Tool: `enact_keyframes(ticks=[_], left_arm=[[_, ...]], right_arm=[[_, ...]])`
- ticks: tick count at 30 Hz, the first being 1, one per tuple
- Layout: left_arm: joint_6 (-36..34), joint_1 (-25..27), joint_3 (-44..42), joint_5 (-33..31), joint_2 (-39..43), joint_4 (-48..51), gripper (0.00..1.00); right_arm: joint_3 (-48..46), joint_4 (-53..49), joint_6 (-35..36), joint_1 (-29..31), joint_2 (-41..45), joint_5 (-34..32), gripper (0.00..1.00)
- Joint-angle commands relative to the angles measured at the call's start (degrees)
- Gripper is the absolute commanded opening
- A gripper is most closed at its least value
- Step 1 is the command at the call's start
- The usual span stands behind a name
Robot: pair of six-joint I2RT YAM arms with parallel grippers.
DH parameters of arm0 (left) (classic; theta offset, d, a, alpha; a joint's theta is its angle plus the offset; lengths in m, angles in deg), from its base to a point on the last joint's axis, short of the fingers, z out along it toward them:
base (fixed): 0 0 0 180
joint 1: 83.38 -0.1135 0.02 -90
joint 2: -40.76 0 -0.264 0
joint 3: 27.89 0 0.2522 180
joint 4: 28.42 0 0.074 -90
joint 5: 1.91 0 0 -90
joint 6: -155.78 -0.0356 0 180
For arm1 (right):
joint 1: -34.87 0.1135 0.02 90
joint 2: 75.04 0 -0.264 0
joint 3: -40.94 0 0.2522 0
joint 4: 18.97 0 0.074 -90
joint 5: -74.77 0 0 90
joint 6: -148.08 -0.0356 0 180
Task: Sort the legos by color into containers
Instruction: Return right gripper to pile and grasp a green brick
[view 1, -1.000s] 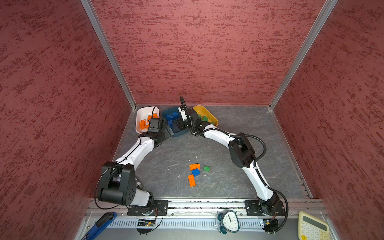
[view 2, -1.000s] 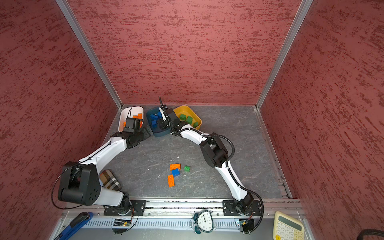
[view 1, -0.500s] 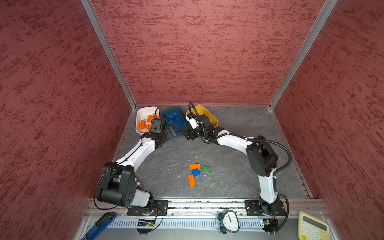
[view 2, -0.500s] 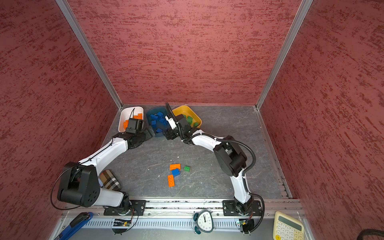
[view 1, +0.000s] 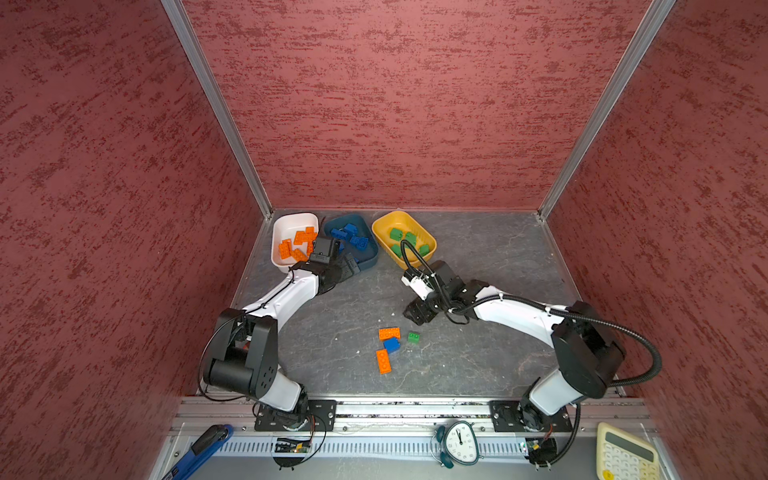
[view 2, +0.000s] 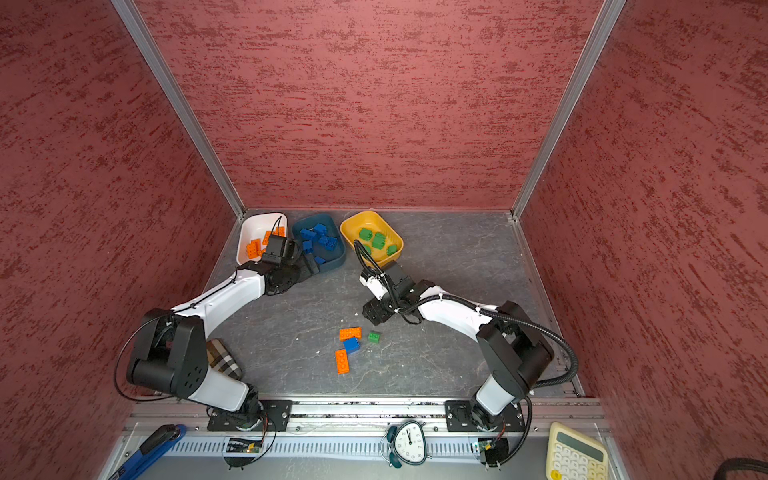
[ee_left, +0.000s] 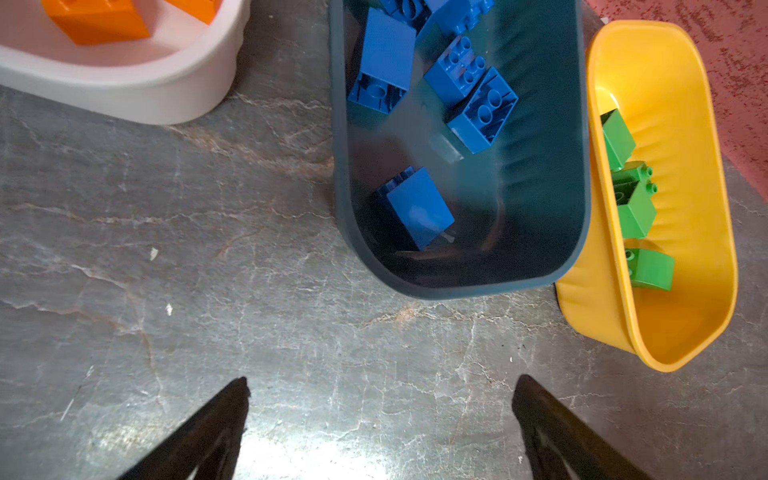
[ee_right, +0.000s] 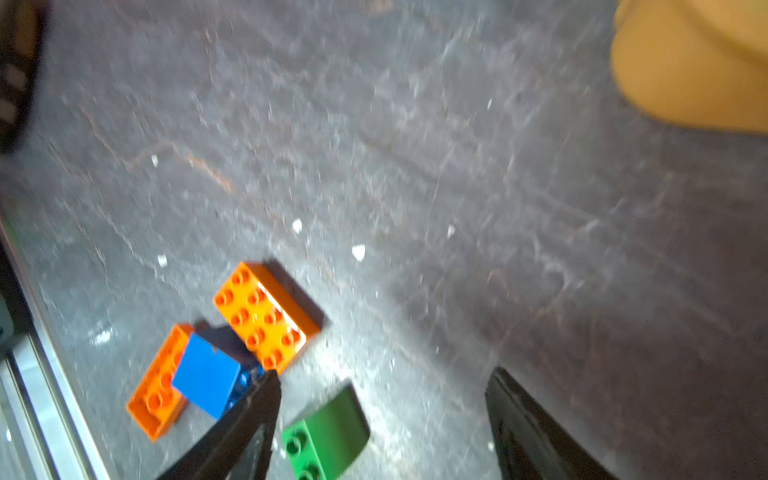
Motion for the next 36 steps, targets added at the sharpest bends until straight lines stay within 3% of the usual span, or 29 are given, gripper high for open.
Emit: enact_keyframes(ticks=[1,8,13,17,23,36], left_arm=[[0.7,0.41,1.67,0.91,-0.87,-0.36,0.99],[0.86,0.87,1.95,0.83,-1.44,-0.02,0.99],[0.8,0.96,1.71,0.44,-1.56,0.12,0.99],[0.66,0.96,1.85,0.5,-2.19,0.27,0.99],[0.25,0.95,2.56,0.64,-2.98,0.44,0.99],[-0.04,1.05,2.44,0.64,-3.35,0.42,0.99]], right_arm=[[0.49,-9.05,8.06,1.23,0.75,-0.88,0.78],[2.54,-13.45,15.42,2.4,-3.45,-0.22,0.72],[2.59,-13.77,16.55,3.76,-5.02,5.15,0.7],[2.57,-12.16,16.41,5.01,-6.2,5.07,0.7],[2.8,-8.86,16.13,7.21,-8.68,-0.13,0.66],[3.27,-9.25,20.13,9.15,-11.37,-8.19,0.43]])
